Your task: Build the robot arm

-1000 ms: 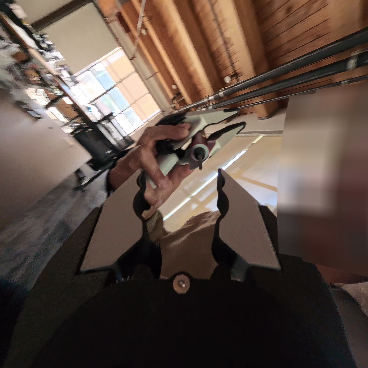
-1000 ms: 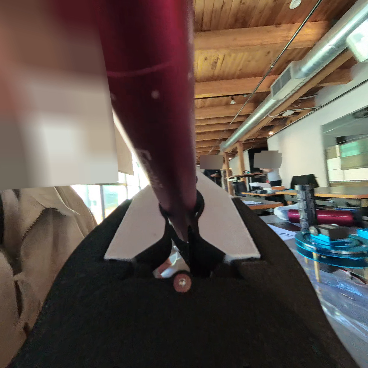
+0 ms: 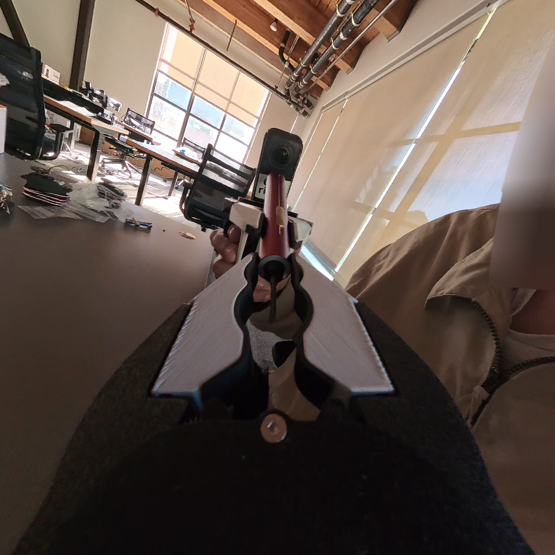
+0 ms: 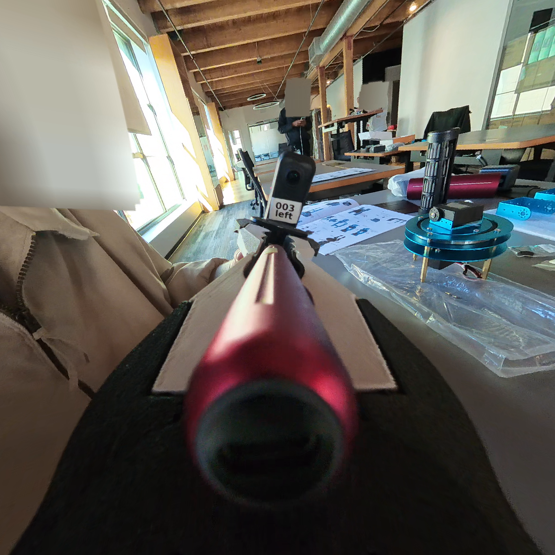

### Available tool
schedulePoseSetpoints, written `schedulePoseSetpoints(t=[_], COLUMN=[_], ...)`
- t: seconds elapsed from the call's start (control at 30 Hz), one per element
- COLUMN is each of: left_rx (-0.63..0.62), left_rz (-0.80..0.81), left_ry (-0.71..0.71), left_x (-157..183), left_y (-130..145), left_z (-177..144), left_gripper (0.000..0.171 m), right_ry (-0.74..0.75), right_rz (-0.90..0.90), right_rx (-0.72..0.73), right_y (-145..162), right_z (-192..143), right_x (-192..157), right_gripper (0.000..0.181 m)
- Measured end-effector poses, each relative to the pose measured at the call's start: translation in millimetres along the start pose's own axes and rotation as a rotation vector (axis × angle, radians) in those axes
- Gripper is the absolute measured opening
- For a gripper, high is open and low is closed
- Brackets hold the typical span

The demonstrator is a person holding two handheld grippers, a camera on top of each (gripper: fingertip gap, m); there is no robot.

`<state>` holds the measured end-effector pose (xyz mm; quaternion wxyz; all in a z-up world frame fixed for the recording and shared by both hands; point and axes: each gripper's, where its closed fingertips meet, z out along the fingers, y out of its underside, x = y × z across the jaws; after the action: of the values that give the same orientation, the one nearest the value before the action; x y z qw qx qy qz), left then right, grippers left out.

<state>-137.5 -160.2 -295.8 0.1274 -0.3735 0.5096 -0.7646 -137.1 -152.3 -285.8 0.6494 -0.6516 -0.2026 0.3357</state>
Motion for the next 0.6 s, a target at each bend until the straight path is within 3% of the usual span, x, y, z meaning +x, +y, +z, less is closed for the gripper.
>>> schedulePoseSetpoints(t=[0.13, 0.23, 0.27, 0.33, 0.4, 0.5, 0.6], left_rx=[0.01, 0.017, 0.02, 0.039, 0.061, 0.093, 0.113], left_rz=[-0.059, -0.042, -0.014, 0.074, 0.185, 0.347, 0.515], left_ry=[0.016, -0.061, -0.126, -0.296, -0.453, -0.59, -0.755], left_x=[-5, -18, -28, -51, -67, -73, -90], left_y=[2, -6, -10, -24, -44, -76, -99], left_z=[-2, -12, -22, -52, -88, -129, -171], left_gripper=[0.019, 0.02, 0.021, 0.037, 0.039, 0.038, 0.038], right_ry=[-0.001, 0.053, 0.091, 0.193, 0.275, 0.283, 0.237], right_rz=[-0.026, -0.046, -0.069, -0.122, -0.21, -0.292, -0.257], right_rx=[-0.002, -0.012, -0.017, -0.052, -0.136, -0.222, -0.302], right_y=[1, 0, -2, -8, -10, -11, 3], right_z=[3, 9, 9, 7, 9, 23, 40], right_x=[4, 18, 27, 55, 86, 132, 177], right_gripper=[0.019, 0.018, 0.017, 0.017, 0.02, 0.02, 0.02])
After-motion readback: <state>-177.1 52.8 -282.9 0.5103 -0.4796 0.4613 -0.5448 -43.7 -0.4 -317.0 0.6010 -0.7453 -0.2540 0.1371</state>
